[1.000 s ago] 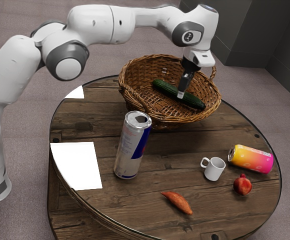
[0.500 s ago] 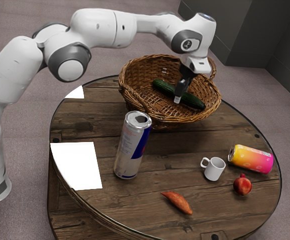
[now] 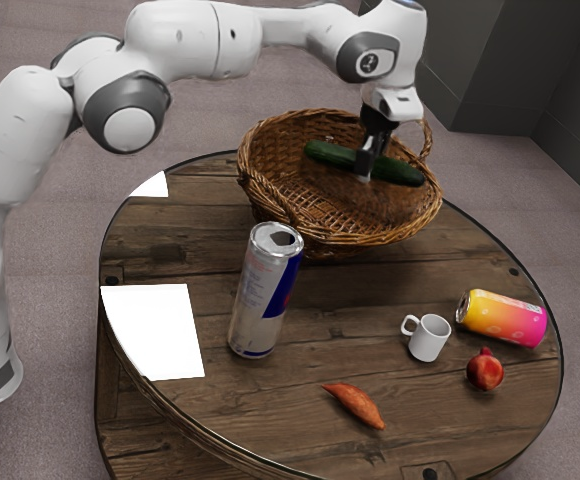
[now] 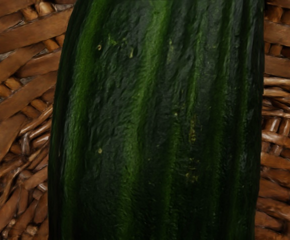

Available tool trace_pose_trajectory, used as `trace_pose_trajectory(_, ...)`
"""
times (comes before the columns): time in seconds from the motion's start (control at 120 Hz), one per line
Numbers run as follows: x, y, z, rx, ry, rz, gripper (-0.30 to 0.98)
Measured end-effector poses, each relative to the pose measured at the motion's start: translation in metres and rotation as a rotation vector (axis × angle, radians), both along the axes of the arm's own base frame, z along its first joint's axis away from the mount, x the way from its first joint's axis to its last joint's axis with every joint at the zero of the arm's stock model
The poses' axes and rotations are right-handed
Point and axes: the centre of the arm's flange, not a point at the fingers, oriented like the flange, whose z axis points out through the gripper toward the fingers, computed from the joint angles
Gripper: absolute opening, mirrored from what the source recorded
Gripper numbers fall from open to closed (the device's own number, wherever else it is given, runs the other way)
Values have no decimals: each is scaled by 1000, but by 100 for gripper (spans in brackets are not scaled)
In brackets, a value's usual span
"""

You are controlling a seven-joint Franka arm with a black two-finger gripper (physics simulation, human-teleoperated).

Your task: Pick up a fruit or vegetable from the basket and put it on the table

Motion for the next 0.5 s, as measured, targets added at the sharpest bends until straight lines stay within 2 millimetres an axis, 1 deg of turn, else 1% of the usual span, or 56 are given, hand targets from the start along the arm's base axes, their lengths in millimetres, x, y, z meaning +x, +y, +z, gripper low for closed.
trace_pose_trajectory(0.083,-19,-6,49,3,-61,-7,18)
trace_pose_trajectory(0.158,-42,-11,94,7,-112,-15,18)
trace_pose_trajectory(0.242,-67,-15,133,10,-149,-24,17)
trace_pose_trajectory(0.283,-83,-15,146,13,-148,-27,17)
trace_pose_trajectory(0.317,-111,-15,156,15,-136,-29,16)
trace_pose_trajectory(0.35,-144,-15,166,19,-131,-32,16)
trace_pose_trajectory(0.383,-176,-14,172,24,-124,-35,17)
trace_pose_trajectory(0.442,-225,-5,173,28,-111,-32,17)
trace_pose_trajectory(0.5,-265,-1,165,28,-96,-40,17)
